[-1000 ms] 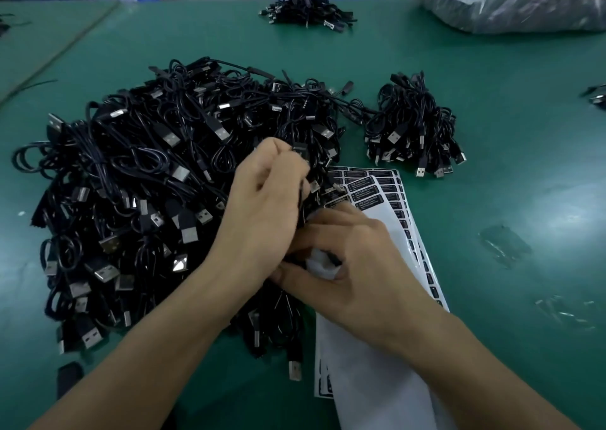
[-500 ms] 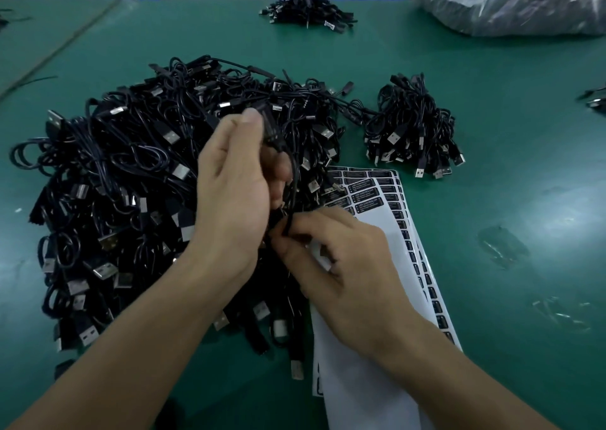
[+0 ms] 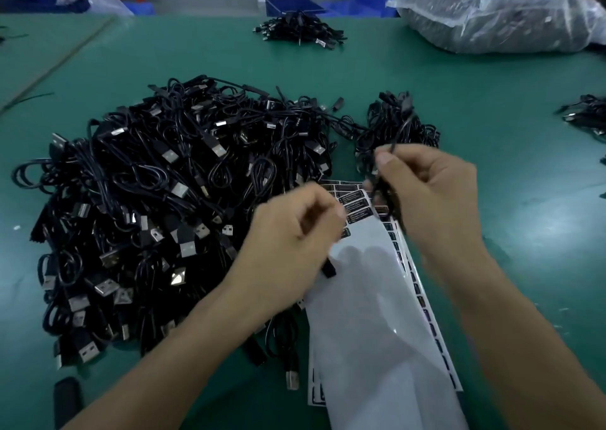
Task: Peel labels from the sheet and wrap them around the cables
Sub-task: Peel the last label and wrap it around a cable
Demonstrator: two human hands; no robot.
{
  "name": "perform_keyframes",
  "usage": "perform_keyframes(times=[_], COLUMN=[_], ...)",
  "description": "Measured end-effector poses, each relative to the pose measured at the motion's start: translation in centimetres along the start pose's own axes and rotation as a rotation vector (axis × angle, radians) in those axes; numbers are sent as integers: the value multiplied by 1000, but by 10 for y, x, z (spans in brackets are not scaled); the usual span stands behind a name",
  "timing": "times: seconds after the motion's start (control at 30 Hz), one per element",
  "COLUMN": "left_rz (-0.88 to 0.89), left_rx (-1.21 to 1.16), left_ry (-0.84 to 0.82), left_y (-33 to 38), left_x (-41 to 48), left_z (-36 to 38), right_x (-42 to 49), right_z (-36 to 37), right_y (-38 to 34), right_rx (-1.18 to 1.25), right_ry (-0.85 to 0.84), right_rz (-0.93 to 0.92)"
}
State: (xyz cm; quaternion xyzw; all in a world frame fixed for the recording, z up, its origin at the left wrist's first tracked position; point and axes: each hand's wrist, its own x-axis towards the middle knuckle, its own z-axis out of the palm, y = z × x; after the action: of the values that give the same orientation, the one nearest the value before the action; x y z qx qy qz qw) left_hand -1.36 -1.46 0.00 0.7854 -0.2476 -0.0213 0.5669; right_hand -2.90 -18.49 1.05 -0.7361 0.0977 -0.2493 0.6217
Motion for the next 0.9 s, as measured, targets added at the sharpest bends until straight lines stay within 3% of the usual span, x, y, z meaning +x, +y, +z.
perform_keyframes(times=[0.17, 0.23, 0.67, 0.77, 0.9], left_rz=[149, 181, 204, 205, 211], left_rx=[615, 720, 759, 757, 773], left_ry=[-335, -415, -557, -560, -556], left_y=[-9, -13, -17, -17, -17], left_x=[-8, -9, -3, -3, -2], left_z=[10, 11, 5, 4, 4], right_x=[68, 94, 101, 93, 72], right_z=[-20, -19, 18, 21, 35], right_y=[-8, -12, 4, 3, -11], right_rx=[-234, -359, -1223, -1230, -988], right_ry=[193, 227, -46, -5, -55], right_rz=[-48, -38, -116, -186, -293])
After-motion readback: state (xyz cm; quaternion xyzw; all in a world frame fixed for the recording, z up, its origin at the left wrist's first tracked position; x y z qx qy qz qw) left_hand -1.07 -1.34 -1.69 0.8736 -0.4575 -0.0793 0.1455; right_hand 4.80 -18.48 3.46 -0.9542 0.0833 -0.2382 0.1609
